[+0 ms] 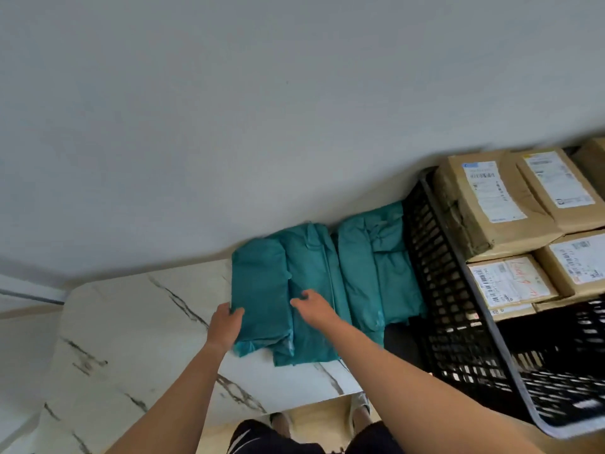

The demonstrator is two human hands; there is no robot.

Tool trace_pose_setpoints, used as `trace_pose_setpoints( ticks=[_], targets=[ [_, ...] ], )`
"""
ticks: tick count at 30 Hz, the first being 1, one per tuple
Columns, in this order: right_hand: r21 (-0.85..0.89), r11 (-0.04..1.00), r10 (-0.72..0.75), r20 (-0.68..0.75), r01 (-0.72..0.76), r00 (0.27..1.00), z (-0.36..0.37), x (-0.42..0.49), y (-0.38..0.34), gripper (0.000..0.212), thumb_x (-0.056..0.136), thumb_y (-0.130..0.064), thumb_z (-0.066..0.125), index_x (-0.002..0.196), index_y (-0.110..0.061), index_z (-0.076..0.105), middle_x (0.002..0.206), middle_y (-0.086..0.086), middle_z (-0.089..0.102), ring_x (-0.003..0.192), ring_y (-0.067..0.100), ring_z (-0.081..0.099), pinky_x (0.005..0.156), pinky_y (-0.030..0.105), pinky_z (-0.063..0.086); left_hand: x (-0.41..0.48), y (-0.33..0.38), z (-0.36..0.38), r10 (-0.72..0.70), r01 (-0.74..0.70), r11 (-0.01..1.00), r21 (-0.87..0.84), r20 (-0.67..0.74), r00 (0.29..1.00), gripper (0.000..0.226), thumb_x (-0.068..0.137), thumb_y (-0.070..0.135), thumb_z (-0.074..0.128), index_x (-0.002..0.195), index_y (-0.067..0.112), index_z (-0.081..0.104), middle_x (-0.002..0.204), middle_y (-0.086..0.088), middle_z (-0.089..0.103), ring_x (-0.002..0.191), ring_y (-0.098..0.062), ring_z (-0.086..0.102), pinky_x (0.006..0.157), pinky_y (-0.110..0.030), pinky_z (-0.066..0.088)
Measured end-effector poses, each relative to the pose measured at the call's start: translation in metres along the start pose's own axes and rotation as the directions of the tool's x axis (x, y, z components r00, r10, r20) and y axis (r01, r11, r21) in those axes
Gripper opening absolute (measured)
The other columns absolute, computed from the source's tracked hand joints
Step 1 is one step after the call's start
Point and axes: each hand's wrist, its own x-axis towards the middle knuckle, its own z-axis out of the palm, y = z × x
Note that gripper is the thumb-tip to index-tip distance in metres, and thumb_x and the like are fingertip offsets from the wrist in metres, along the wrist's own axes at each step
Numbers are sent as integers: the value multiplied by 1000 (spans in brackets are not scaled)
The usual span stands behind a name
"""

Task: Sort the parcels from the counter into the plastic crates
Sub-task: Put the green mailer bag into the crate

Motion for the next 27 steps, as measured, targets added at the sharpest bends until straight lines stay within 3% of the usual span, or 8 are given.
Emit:
trace_pose_setpoints(
  ticks=[4, 6, 10, 15, 20, 24, 27],
  targets=[
    [109, 993, 57, -57, -51, 997, 35, 18, -2, 43, 99, -29, 63, 134, -5, 62, 133, 13, 68, 121, 29, 64, 102, 35, 51, 17, -4, 2, 9, -5, 998, -64, 66, 998, 21, 102, 16, 51, 105, 3, 67, 111, -18, 70, 101, -37, 65, 76, -38, 46],
    [138, 989, 72, -67, -62, 995, 45, 22, -1, 44, 98, -31, 65, 133, -4, 63, 132, 14, 69, 121, 31, 64, 106, 41, 52, 9, 2, -1, -10, 21, 993, -116, 92, 996, 22, 106, 18, 51, 98, 3, 65, 103, -15, 68, 96, -34, 63, 76, -39, 48],
    [277, 961, 37, -53, -21, 998, 40, 13, -1, 37, 100, -27, 65, 131, -7, 64, 130, 8, 70, 119, 28, 66, 107, 42, 53, -5, 7, -17, -30, 61, 959, -276, 115, 993, 20, 107, 26, 55, 106, 8, 66, 115, -13, 69, 103, -31, 65, 96, -47, 54],
    [505, 863, -54, 43, 25, 998, -1, -23, 0, 24, 100, -20, 70, 121, -9, 71, 114, 2, 79, 107, 21, 75, 95, 36, 60, -43, 36, -32, 91, 43, 866, -499, 241, 966, 23, 106, 27, 61, 123, 12, 66, 118, -7, 77, 109, -28, 74, 96, -49, 59],
    [578, 784, -232, -65, 226, 971, -77, -89, -20, 25, 106, -23, 61, 125, -11, 72, 119, 5, 78, 113, 25, 74, 106, 47, 55, -109, 108, -37, 359, -157, 814, -560, 271, 893, 25, 105, 23, 61, 130, 19, 63, 123, -3, 77, 112, -22, 75, 94, -42, 58],
    [538, 687, -445, -220, 489, 868, -147, -160, -51, 27, 107, -21, 56, 130, -15, 69, 125, 8, 76, 118, 28, 72, 106, 49, 53, -166, 180, -38, 569, -398, 736, -548, 182, 802, 23, 105, 26, 61, 126, 17, 63, 120, -3, 78, 113, -23, 74, 96, -43, 56],
    [476, 618, -544, -317, 626, 777, -191, -209, -74, 30, 106, -23, 56, 134, -19, 67, 127, 7, 75, 120, 26, 71, 105, 45, 52, -207, 232, -43, 720, -564, 621, -545, 111, 685, 28, 104, 30, 61, 131, 23, 66, 124, 2, 76, 118, -20, 72, 102, -44, 54]
  ],
)
